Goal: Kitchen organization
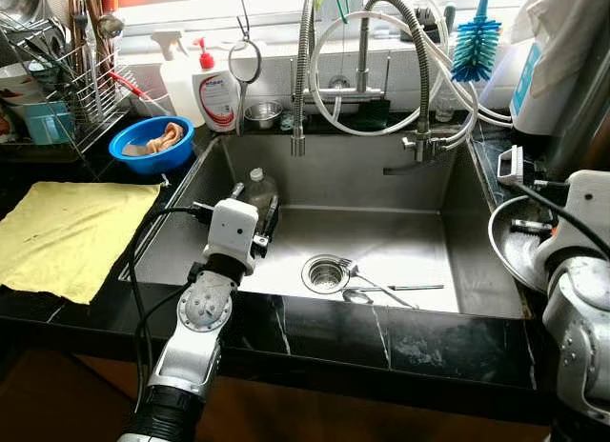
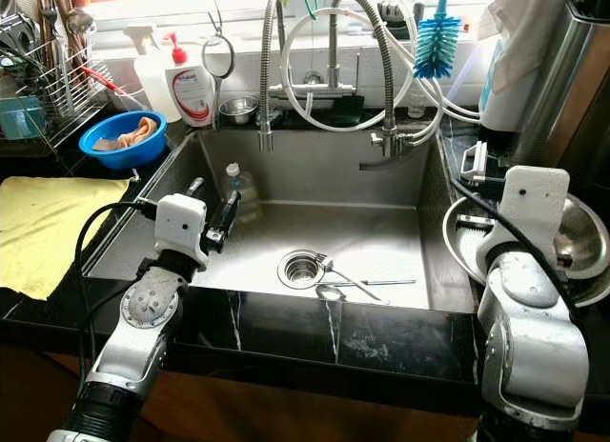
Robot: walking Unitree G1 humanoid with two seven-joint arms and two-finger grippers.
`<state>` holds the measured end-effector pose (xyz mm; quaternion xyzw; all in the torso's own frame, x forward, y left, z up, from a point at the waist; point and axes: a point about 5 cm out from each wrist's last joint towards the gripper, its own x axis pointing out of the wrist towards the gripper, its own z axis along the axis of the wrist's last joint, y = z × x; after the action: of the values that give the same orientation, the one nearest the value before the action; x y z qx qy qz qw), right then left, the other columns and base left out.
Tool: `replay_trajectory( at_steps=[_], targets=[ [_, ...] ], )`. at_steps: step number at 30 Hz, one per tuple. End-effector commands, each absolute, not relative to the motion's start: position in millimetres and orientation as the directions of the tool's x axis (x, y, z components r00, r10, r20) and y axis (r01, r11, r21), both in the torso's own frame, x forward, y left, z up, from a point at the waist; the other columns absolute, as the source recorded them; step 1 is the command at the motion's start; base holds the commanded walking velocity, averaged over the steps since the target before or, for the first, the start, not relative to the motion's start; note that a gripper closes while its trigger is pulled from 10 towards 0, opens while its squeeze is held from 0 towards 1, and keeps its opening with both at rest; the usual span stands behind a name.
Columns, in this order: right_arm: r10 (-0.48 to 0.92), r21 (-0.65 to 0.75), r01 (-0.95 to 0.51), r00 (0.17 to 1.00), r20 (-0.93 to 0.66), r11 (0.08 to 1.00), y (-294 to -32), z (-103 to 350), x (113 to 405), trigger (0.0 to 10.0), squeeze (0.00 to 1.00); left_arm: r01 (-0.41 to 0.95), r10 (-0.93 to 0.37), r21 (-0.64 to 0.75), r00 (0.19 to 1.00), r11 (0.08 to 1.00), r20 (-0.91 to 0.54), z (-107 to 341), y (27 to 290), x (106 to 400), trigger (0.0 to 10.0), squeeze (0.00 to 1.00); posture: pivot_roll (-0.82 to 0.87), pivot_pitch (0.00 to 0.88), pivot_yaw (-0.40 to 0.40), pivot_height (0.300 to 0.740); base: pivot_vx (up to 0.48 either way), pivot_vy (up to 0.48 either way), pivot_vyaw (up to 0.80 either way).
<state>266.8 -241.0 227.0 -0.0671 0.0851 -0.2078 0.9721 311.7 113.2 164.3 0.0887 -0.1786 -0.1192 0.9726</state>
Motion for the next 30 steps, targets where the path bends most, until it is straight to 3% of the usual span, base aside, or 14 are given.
replay_trajectory(
  at_steps=[1, 5, 17, 18, 19, 21, 23, 30],
  targets=[
    [-0.405, -0.155, 0.389, 0.91, -0.092, 0.908, -239, 240, 266, 0.0, 0.0, 0.197, -0.26, 0.215, 0.912, 0.956, 0.318, 163, 116, 313, 10.0, 0.0, -0.27, 0.0, 0.122, 0.74, 0.0, 0.0, 0.0],
    [-0.357, -0.159, 0.356, 0.934, 0.024, 0.921, -227, 275, 270, 0.0, 0.0, 0.205, -0.264, 0.209, 0.912, 0.956, 0.313, 162, 114, 314, 10.0, 0.0, -0.28, 0.0, 0.117, 0.74, 0.0, 0.0, 0.0],
    [-0.287, -0.107, 0.307, 0.943, 0.167, 0.946, -217, 300, 279, 0.0, 0.0, 0.201, -0.256, 0.196, 0.913, 0.96, 0.319, 162, 111, 315, 10.0, 0.0, -0.29, 0.0, 0.106, 0.74, 0.0, 0.0, 0.0],
    [-0.217, -0.152, 0.245, 0.959, 0.181, 0.958, -208, 295, 285, 4.4, 0.0, 0.195, -0.249, 0.191, 0.913, 0.962, 0.322, 162, 112, 316, 10.0, 0.0, -0.29, 0.0, 0.111, 0.74, 0.0, 0.0, 0.0],
    [-0.149, -0.193, 0.189, 0.968, 0.202, 0.963, -200, 292, 288, 10.0, 0.0, 0.193, -0.245, 0.183, 0.914, 0.964, 0.323, 162, 112, 317, 10.0, 0.0, -0.29, 0.0, 0.111, 0.74, 0.0, 0.0, 0.0],
    [0.006, -0.258, 0.046, 0.981, 0.196, 0.965, -176, 283, 295, 10.0, 0.0, 0.194, -0.243, 0.177, 0.915, 0.965, 0.323, 162, 111, 317, 10.0, 0.0, -0.3, 0.0, 0.112, 0.74, 0.0, 0.0, 0.0],
    [0.115, -0.187, -0.082, 0.978, 0.175, 0.979, -158, 273, 301, 10.0, 0.0, 0.197, -0.247, 0.179, 0.913, 0.964, 0.325, 162, 109, 317, 10.0, 0.0, -0.3, 0.0, 0.114, 0.74, 0.0, 0.0, 0.0],
    [0.365, -0.172, -0.343, 0.924, 0.116, 0.923, -126, 239, 314, 10.0, 0.0, 0.172, -0.223, 0.173, 0.913, 0.97, 0.341, 163, 111, 317, 10.0, 0.0, -0.27, 0.0, 0.102, 0.74, 0.0, 0.0, 0.0]
  ],
)
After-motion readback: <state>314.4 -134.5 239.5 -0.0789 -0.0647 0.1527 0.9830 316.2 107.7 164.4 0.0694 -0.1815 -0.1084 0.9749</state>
